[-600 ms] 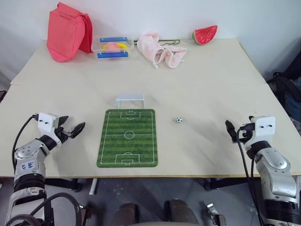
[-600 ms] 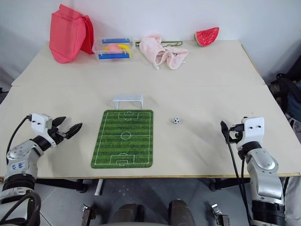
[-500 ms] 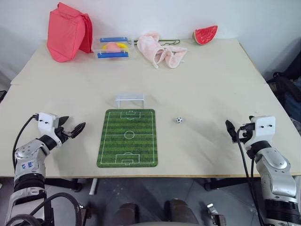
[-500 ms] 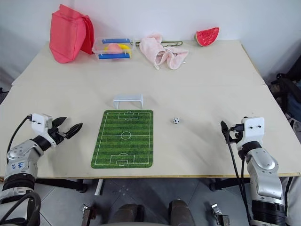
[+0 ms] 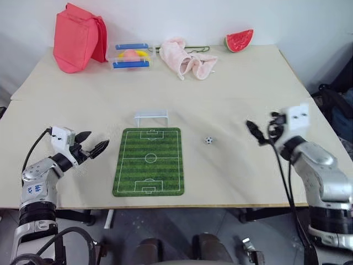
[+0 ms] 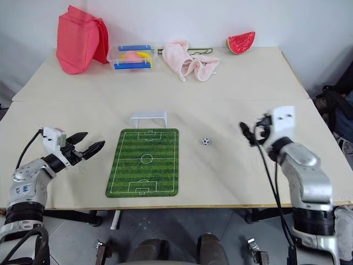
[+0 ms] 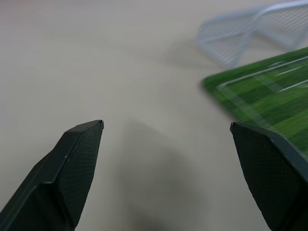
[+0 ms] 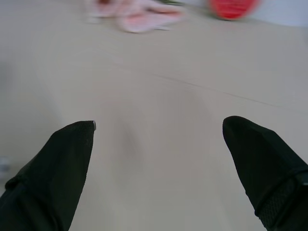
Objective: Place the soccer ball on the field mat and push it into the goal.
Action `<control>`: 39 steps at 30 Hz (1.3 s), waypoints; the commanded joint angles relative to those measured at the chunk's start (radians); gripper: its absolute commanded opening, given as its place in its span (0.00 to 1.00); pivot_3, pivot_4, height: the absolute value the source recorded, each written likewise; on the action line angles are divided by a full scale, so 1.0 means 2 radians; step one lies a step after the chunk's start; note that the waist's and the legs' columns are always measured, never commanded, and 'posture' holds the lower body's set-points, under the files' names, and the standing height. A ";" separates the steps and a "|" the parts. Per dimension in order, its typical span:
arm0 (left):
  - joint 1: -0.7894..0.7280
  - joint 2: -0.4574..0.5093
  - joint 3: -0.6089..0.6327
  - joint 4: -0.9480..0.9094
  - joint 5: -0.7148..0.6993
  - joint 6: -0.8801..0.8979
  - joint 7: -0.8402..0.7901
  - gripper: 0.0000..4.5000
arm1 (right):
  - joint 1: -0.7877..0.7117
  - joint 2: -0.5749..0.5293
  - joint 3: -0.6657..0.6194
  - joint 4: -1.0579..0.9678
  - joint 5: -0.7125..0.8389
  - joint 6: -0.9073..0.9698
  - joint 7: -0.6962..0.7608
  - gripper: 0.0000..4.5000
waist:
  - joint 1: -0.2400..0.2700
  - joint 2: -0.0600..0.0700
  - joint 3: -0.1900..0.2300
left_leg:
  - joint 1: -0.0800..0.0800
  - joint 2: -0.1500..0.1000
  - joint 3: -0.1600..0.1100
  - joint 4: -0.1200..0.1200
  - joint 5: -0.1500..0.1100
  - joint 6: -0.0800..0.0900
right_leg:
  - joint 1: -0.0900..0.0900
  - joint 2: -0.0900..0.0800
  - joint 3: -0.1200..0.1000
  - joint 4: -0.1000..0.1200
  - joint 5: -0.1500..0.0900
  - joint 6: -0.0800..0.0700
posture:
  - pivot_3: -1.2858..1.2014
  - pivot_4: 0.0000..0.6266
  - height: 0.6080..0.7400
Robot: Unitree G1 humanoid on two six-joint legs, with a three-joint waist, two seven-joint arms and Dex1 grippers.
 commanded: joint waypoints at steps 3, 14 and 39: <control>0.021 0.005 0.016 -0.042 -0.042 -0.018 -0.070 1.00 | -0.051 0.009 0.074 0.017 0.014 0.030 0.072 0.99 | 0.000 0.000 0.000 | -0.001 0.000 0.000 0.000 0.000 0.000 | 0.000 0.000 0.000 0.000 0.000 0.000 | 0.52 0.24 1.00; 0.088 0.012 0.029 -0.106 -0.053 -0.010 -0.076 1.00 | -0.093 0.031 0.163 0.151 -0.054 -0.041 0.136 0.99 | 0.000 0.000 0.000 | -0.001 0.000 -0.001 0.001 0.000 0.000 | 0.000 0.000 -0.001 0.000 0.000 0.000 | 0.52 0.24 1.00; 0.088 0.016 0.037 -0.085 -0.085 -0.028 -0.158 1.00 | -0.097 0.066 0.171 0.022 -0.050 0.000 0.151 0.19 | -0.003 0.000 0.000 | -0.001 0.000 -0.001 0.003 -0.001 0.000 | 0.000 0.000 -0.001 -0.001 0.000 0.000 | 0.52 0.24 1.00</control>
